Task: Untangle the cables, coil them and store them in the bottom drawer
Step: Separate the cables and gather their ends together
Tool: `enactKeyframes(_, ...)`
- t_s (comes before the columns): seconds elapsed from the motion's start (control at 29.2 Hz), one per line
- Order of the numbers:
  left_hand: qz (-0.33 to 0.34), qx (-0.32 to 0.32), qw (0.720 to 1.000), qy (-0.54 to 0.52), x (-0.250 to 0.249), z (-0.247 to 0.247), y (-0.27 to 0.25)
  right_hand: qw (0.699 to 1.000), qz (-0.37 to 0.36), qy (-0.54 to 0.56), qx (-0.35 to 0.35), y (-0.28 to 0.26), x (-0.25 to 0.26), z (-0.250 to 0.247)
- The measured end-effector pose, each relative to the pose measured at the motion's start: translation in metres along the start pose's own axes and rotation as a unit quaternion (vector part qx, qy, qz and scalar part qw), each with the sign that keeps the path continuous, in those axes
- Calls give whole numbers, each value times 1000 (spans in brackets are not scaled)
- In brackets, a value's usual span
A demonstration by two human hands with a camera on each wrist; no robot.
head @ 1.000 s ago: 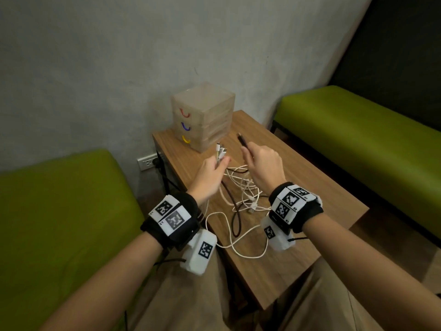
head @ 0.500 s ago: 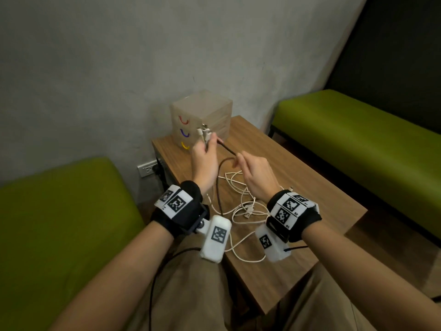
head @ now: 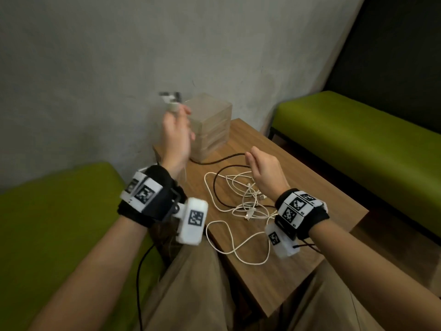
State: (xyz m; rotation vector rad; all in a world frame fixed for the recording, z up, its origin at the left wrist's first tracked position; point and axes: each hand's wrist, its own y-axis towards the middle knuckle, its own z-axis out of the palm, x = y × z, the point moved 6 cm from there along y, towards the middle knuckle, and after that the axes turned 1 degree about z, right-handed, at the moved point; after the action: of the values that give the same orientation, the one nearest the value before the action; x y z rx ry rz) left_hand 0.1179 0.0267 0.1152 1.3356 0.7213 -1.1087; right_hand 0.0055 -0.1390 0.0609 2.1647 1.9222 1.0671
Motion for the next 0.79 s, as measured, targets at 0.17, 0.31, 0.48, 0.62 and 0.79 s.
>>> enactKeyframes(0.17,45,288,917,274,20,46,-49,998,-40,37,-25,16,37,-5)
enactKeyframes(0.31,-1,253,950,183,25,39,-50,997,-9,70,-22,27,31,-13)
enactKeyframes(0.48,-64,27,997,-33,13,-3,-13,993,2,122,-2,18,11,-10)
enactKeyframes(0.62,-65,-118,969,-206,4,-44,11,994,26,102,10,12,-11,-8)
enactKeyframes(0.79,-152,47,971,-181,29,-5,-14,989,-6,143,-25,23,18,-12)
